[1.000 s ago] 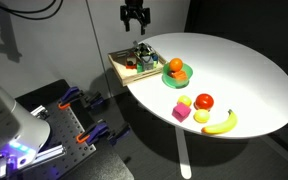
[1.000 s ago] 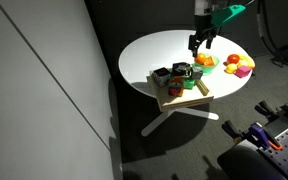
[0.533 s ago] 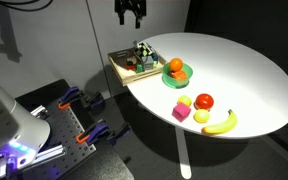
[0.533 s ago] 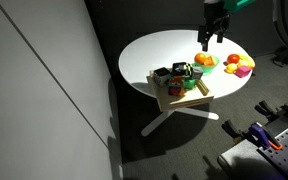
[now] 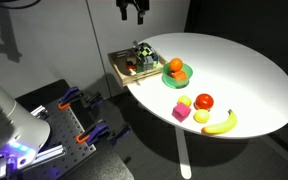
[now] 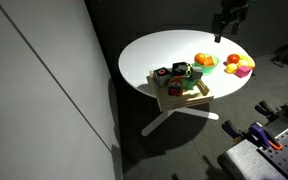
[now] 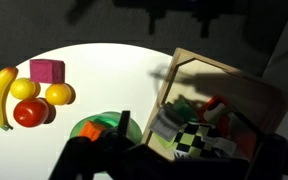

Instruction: Put the toy pillow block in the box

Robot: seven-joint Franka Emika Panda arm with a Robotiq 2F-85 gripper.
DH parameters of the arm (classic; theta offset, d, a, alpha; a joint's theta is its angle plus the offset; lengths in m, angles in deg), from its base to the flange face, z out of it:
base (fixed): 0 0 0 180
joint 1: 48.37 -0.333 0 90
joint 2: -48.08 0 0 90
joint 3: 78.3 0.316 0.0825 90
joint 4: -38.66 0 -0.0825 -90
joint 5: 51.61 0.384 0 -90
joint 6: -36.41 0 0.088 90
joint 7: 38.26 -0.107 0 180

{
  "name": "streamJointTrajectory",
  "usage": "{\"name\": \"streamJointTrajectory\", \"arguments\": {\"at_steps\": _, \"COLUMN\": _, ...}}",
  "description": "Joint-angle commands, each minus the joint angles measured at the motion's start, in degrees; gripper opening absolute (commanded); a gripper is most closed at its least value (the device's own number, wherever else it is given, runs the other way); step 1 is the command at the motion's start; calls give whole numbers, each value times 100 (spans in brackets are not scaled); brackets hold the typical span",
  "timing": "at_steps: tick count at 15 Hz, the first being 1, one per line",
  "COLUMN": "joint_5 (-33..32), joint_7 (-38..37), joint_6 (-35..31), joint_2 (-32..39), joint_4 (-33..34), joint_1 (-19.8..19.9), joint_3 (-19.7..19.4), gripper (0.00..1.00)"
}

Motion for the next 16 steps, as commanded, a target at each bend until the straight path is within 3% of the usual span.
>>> {"name": "streamJointTrajectory", "arguments": {"at_steps": 1, "joint_5": 121, "joint_7": -74, "joint_6": -252, "joint_2": -609, "joint_4": -454, "joint_1": 161, "joint_3": -38, "gripper": 100}}
{"name": "streamJointTrajectory", "arguments": {"at_steps": 9, "joint_5": 699, "joint_7": 581, "joint_6": -922, "joint_2": -1236, "joint_4": -1012, "joint_1": 229, "joint_3": -254, "gripper": 100}}
{"name": "streamJointTrajectory", "arguments": {"at_steps": 16, "joint_5": 726, "joint_7": 565, "joint_6": -858, "joint_2": -1117, "joint_4": -956, "joint_1": 258, "joint_3": -220, "gripper": 100}}
